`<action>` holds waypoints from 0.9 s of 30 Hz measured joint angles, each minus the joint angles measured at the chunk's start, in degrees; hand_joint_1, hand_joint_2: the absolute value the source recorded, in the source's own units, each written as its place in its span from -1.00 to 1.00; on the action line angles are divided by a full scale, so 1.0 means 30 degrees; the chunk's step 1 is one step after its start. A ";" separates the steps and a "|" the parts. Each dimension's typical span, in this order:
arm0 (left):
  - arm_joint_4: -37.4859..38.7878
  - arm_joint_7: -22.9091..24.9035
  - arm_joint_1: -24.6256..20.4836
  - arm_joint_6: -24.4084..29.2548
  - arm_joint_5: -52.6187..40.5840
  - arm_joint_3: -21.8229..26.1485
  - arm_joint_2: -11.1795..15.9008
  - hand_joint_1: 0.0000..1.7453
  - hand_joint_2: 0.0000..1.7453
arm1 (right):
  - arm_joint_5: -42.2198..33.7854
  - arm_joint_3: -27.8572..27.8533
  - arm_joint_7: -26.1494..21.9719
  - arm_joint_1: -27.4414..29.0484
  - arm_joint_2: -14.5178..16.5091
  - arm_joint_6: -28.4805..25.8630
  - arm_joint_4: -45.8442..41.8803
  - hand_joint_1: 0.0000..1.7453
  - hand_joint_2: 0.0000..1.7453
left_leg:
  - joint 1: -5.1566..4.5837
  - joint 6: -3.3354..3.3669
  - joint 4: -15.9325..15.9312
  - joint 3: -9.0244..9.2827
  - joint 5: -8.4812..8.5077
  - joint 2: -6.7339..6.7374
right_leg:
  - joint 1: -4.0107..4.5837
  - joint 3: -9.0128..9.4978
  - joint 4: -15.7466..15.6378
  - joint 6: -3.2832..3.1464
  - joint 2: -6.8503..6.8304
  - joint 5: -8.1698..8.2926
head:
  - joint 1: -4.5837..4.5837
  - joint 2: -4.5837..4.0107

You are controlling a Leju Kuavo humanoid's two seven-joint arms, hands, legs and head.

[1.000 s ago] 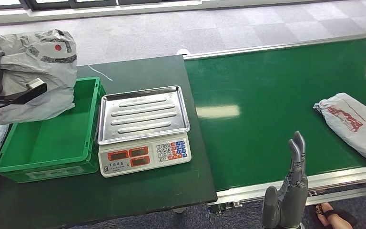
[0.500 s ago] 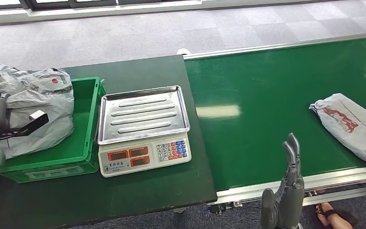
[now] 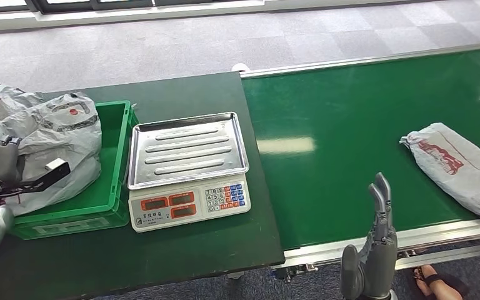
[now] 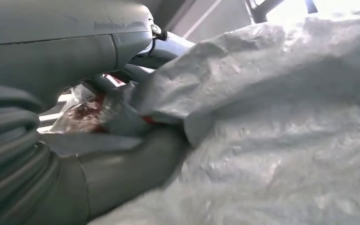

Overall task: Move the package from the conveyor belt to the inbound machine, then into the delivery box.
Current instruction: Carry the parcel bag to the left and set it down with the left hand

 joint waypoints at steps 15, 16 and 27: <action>-1.7075 -0.6670 0.8691 -0.2711 2.4010 0.2236 -0.6573 -1.00 -1.00 | -0.0871 0.0031 0.0557 0.0537 -0.0026 -0.0346 0.0064 -1.00 -1.00 | -0.0072 0.0078 0.0015 -0.0001 -0.0105 0.0118 | -0.0068 -0.0031 -0.0020 0.0062 0.0088 -0.0015 | 0.0005 0.0000; -1.8385 -0.7388 0.9566 -0.2108 2.4045 0.1833 -0.7123 -1.00 -1.00 | -0.1060 0.0033 0.0528 0.0562 -0.0026 -0.0330 0.0062 -1.00 -1.00 | -0.0074 0.0085 0.0017 -0.0007 -0.0115 0.0122 | -0.0069 -0.0034 -0.0023 0.0074 0.0089 -0.0023 | 0.0007 0.0000; -2.5844 -0.9517 1.2732 -0.0115 2.5270 -0.0583 -0.9627 -1.00 -1.00 | -0.2398 -0.0195 0.0093 0.0577 0.0657 0.0574 -0.0304 -1.00 -1.00 | -0.0047 0.0083 0.0014 -0.0163 -0.0134 0.0080 | -0.0050 -0.0009 -0.0022 0.0096 0.0051 -0.0045 | 0.0002 0.0000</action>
